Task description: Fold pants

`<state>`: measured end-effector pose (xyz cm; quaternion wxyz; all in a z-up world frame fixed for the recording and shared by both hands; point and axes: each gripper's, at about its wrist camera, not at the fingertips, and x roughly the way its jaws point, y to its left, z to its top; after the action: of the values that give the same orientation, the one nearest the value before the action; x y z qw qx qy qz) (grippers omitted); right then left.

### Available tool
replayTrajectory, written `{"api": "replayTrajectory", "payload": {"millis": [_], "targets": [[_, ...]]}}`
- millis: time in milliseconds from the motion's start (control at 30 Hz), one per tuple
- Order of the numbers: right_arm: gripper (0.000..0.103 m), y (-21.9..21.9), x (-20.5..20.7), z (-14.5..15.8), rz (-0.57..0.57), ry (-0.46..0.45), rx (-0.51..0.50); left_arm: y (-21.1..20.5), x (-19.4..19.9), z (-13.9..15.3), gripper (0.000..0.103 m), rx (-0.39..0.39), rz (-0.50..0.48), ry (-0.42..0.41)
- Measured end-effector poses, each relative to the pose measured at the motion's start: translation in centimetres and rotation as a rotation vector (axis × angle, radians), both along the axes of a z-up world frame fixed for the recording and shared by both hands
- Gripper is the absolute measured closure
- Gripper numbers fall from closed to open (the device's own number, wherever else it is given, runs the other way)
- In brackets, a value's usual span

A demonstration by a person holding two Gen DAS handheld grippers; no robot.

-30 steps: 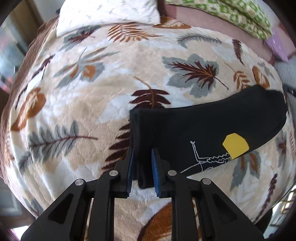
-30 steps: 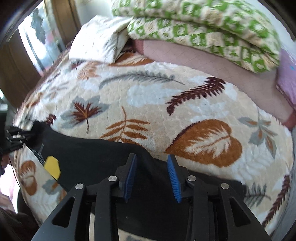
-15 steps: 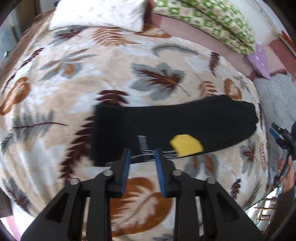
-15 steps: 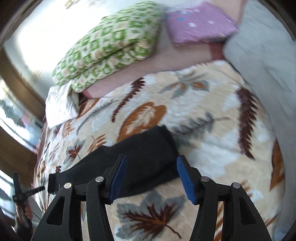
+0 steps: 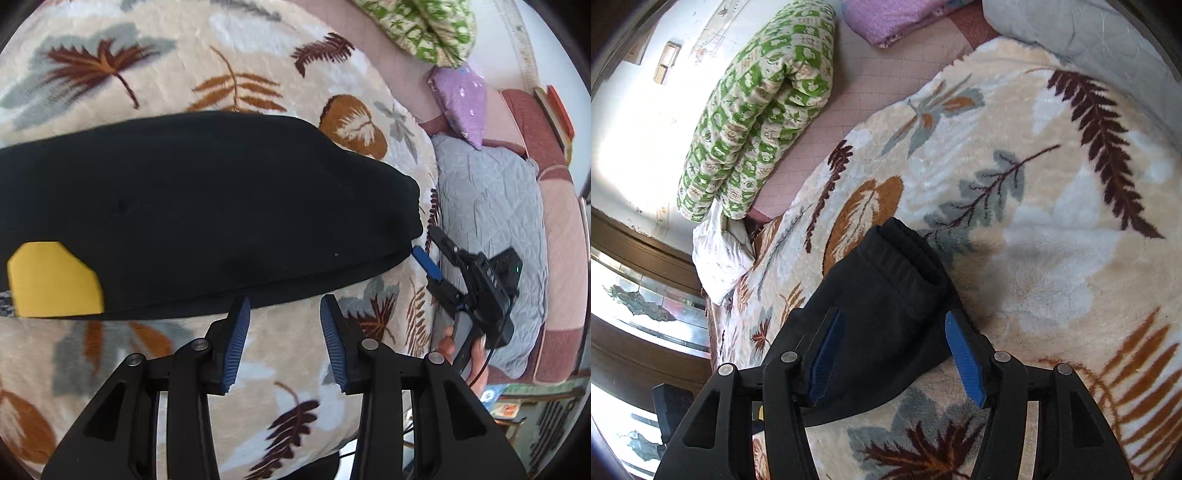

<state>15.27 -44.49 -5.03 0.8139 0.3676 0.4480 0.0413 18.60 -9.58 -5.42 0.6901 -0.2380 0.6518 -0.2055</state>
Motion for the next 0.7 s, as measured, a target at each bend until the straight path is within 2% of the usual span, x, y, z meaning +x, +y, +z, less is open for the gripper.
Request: {"api": "replayTrajectory", "payload": {"millis": [100,133,333,467,567,633,700], "targets": [[0.044,-0.3,0.2,-0.5,0.003,0.01,0.026,0.0,0.8,-0.7,0.066,-0.042,0.084,0.062],[0.044,-0.4,0.3,-0.6,0.009,0.011,0.037,-0.3,0.6,-0.8,0.066,-0.064,0.087,0.075],[0.044,-1.0,1.0,-1.1,-0.008,0.005,0.065,-1.9,-0.4,-1.0,0.066,-0.085,0.067,0.083],[0.044,-0.8,1.6,-1.7,-0.019,0.026,0.066,-1.9,0.0,-2.4,0.066,-0.094,0.105,0.124],[0.057,-0.5,2.1,-2.0,-0.029,0.03,0.058,-1.8,0.2,-3.2,0.066,-0.074,0.129,0.129],[0.082,-0.3,2.3,-2.3,-0.036,0.041,0.047,-1.6,0.4,-3.8,0.066,-0.07,0.152,0.139],[0.086,-0.3,2.4,-2.7,-0.042,0.048,0.057,-1.4,0.5,-4.1,0.066,-0.087,0.184,0.147]]}}
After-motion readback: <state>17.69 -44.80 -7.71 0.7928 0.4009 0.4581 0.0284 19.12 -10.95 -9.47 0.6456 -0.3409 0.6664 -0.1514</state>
